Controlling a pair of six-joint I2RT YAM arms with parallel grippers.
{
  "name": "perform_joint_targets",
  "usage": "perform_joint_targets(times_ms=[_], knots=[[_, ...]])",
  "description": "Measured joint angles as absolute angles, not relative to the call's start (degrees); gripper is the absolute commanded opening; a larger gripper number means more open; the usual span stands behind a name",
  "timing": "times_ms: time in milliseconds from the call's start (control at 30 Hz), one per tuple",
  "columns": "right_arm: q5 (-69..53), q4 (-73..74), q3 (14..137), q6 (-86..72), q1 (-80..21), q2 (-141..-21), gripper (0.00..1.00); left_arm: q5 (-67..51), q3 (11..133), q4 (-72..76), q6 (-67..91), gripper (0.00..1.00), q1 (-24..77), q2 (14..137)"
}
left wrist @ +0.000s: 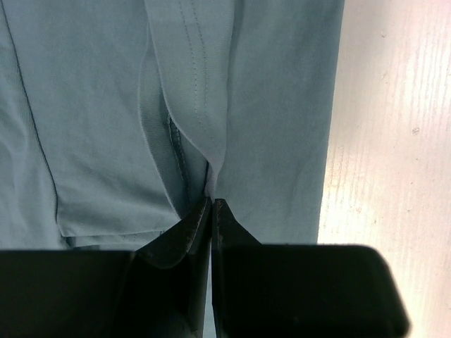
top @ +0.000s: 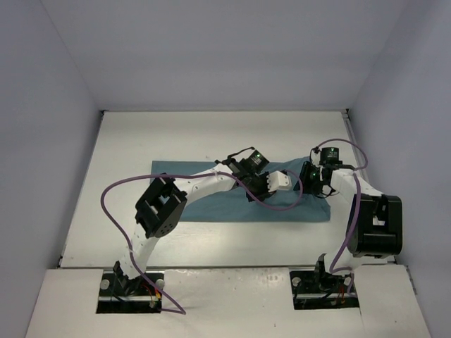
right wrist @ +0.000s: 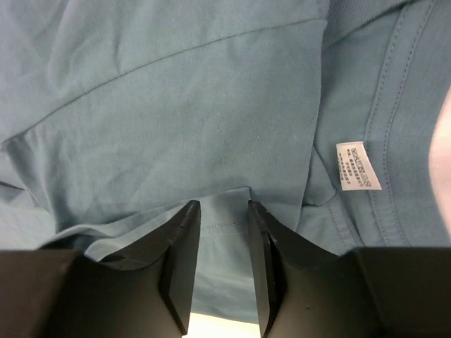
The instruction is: Fold and stack the t-shirts
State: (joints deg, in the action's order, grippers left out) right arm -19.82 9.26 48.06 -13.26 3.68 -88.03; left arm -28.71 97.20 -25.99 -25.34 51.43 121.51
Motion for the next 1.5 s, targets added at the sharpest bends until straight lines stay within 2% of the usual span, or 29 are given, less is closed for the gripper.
perform_joint_targets(times_ms=[267,333,467,533,767,1000,1267,1500], knots=[[-19.76,9.15,46.31,-13.28,3.68,-88.01,0.31,-28.73,97.19,-26.31,-25.34,0.00,51.31,121.51],[-19.77,9.15,46.15,-13.22,3.68,-88.01,0.24,-28.73,97.19,-26.36,-25.34,0.00,51.31,121.51],[-19.79,9.11,46.15,-13.18,3.68,-88.01,0.03,-28.73,97.19,-26.37,-25.34,0.00,51.31,121.51],[-19.75,9.09,46.15,-12.99,3.66,-88.01,0.00,-28.73,97.19,-26.37,-25.34,0.00,51.31,121.51],[-17.92,9.45,47.66,-12.67,3.66,-86.69,0.00,-28.73,98.69,-27.20,-25.34,0.00,50.54,121.68],[-15.77,9.21,54.13,-12.27,3.66,-86.20,0.00,-28.62,106.36,-27.76,-25.32,0.00,46.94,123.90],[-14.21,7.61,59.18,-12.32,3.64,-91.22,0.00,-28.15,116.40,-28.34,-25.32,0.00,43.72,131.52],[-13.35,6.84,59.20,-12.32,3.11,-95.56,0.02,-27.53,118.28,-29.43,-25.32,0.00,43.48,135.83]])
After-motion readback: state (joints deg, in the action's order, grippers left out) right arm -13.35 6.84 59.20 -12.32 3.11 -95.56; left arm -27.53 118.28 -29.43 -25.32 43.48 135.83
